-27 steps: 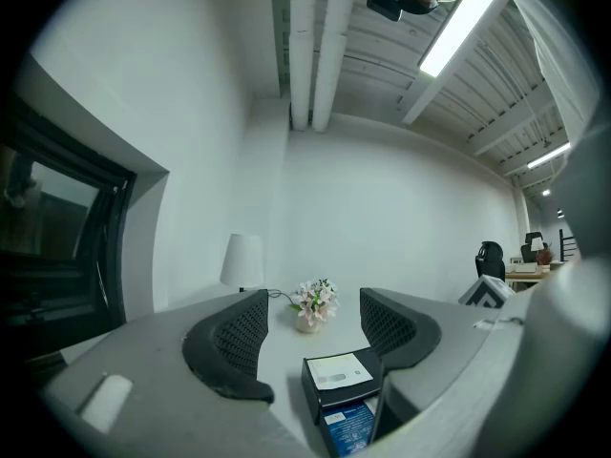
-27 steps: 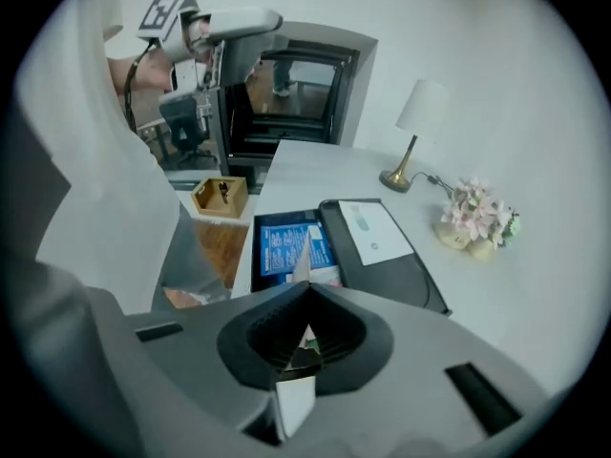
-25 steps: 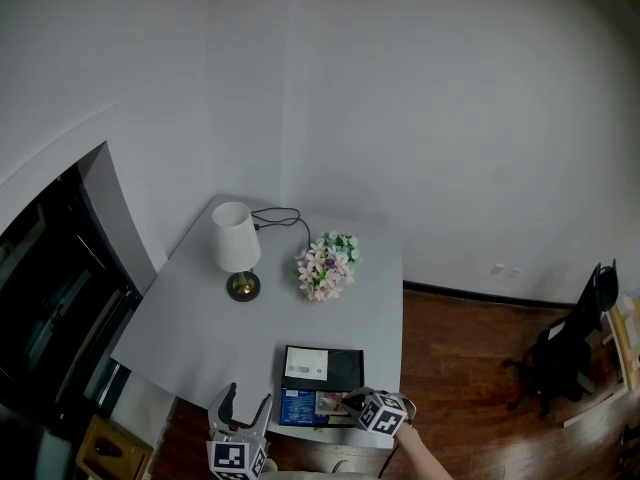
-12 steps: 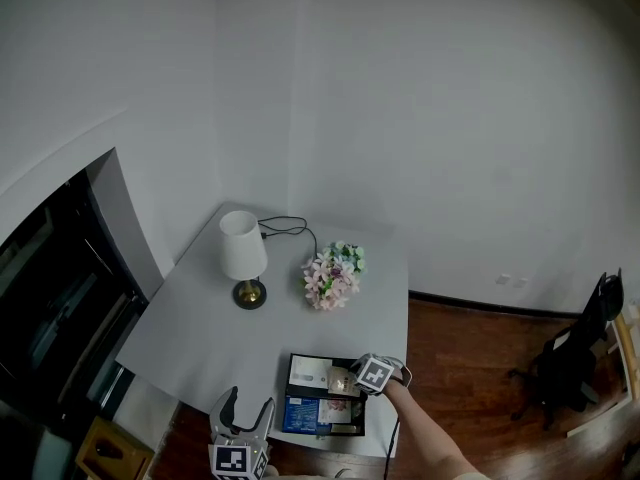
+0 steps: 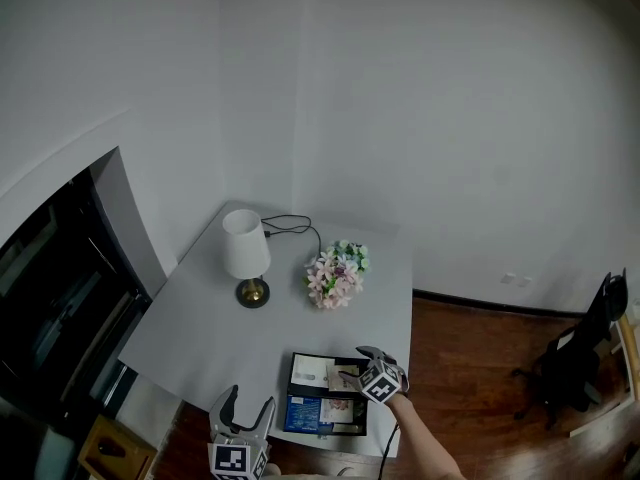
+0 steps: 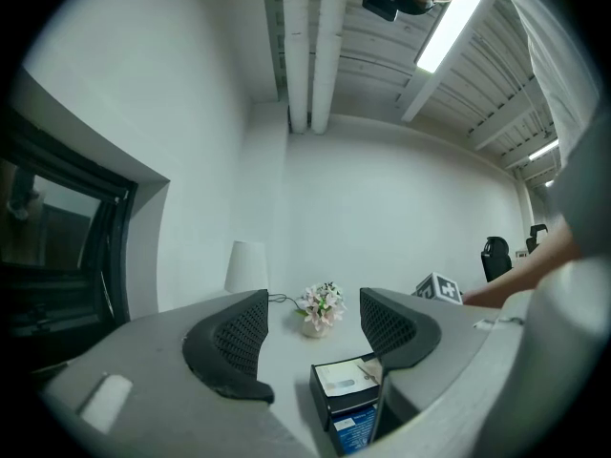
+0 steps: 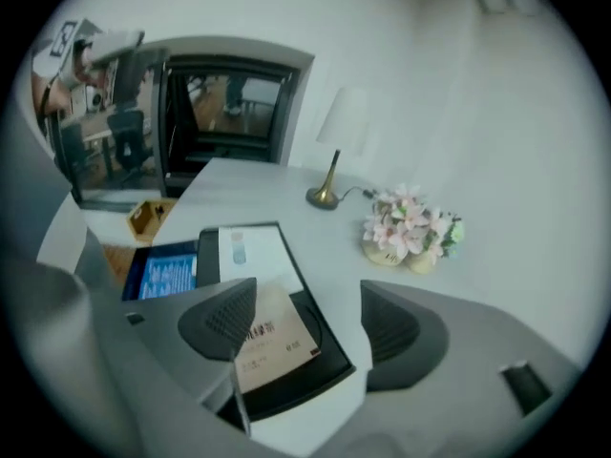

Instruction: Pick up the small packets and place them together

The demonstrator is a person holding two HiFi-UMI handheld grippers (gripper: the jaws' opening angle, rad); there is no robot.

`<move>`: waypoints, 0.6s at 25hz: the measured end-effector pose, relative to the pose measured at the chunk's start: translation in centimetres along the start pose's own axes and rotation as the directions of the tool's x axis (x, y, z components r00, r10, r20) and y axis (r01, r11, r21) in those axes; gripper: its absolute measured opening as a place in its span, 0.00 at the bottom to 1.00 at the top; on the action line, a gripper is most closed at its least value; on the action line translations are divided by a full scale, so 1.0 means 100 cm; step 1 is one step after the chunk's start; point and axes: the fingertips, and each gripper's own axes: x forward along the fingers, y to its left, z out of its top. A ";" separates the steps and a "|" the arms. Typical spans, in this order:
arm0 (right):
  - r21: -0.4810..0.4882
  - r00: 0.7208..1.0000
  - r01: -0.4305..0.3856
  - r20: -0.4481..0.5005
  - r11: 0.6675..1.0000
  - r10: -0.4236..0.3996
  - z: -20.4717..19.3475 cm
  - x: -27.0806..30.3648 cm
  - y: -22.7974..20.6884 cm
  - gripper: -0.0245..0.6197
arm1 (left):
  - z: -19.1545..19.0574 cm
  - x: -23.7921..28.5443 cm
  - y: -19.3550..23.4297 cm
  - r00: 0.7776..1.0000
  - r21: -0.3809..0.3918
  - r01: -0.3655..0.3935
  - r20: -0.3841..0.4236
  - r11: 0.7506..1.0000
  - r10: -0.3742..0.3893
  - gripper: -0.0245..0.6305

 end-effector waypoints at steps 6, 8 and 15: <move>0.385 0.817 -0.142 0.565 0.912 -0.111 0.069 -0.122 0.005 0.57 | 0.003 0.014 -0.012 0.999 0.017 0.050 0.007 0.999 -0.051 0.51; 0.443 0.739 -0.140 0.642 0.885 -0.205 0.075 -0.162 0.003 0.53 | 0.004 0.019 -0.018 0.997 0.028 0.073 0.012 0.997 -0.074 0.51; 0.425 0.731 0.016 0.613 0.905 -0.300 0.067 -0.206 0.029 0.50 | -0.001 0.022 -0.042 0.992 0.030 0.129 0.001 0.991 -0.130 0.51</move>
